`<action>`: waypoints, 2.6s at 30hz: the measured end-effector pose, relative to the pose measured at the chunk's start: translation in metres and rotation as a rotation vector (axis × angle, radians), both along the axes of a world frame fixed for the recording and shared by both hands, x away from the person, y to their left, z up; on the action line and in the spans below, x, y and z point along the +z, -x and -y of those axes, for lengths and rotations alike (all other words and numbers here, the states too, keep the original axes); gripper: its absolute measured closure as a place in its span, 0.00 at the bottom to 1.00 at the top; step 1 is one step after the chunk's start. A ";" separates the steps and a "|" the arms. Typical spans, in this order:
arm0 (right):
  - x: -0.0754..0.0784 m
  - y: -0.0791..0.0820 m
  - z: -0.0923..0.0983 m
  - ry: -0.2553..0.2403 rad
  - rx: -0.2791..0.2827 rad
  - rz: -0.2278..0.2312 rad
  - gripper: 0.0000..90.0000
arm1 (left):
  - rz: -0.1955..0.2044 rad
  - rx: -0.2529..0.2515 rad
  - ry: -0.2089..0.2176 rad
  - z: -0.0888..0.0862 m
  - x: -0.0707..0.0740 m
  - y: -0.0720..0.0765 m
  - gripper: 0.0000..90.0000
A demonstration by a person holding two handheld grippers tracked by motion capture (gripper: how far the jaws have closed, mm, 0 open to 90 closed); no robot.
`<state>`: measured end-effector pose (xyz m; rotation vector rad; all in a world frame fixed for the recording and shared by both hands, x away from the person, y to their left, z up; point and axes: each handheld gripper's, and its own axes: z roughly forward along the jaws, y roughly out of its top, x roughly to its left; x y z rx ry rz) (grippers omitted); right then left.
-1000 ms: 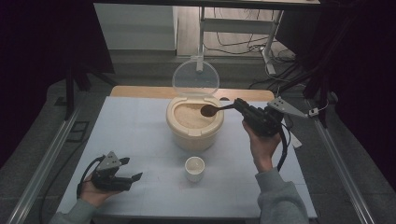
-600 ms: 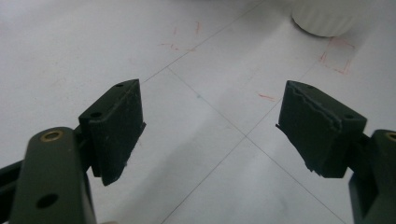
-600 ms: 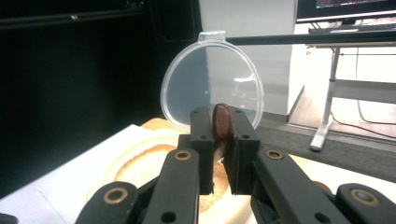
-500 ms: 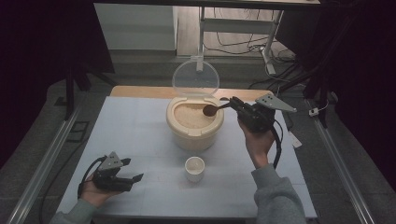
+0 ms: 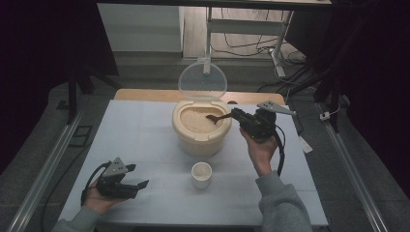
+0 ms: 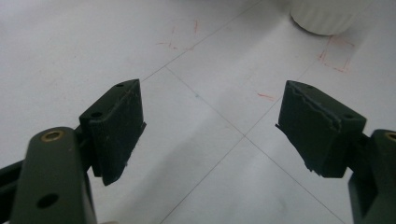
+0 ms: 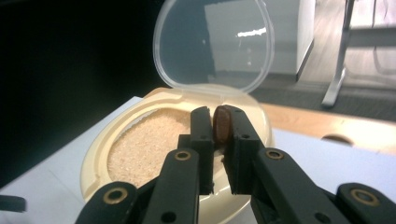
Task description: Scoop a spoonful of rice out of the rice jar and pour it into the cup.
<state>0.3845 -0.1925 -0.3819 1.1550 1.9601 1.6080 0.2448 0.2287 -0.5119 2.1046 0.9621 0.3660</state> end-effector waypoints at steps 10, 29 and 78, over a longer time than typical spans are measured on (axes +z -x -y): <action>-0.018 -0.013 0.012 -0.176 -0.020 -0.179 0.92 | 0.000 -0.003 -0.004 0.001 0.000 0.000 0.24; -0.027 -0.020 0.024 -0.364 -0.057 -0.327 0.92 | 0.009 -0.007 -0.018 0.001 0.000 0.000 0.25; -0.031 -0.022 0.054 -0.647 -0.065 -0.478 0.92 | 0.017 -0.017 -0.031 0.003 0.000 0.000 0.25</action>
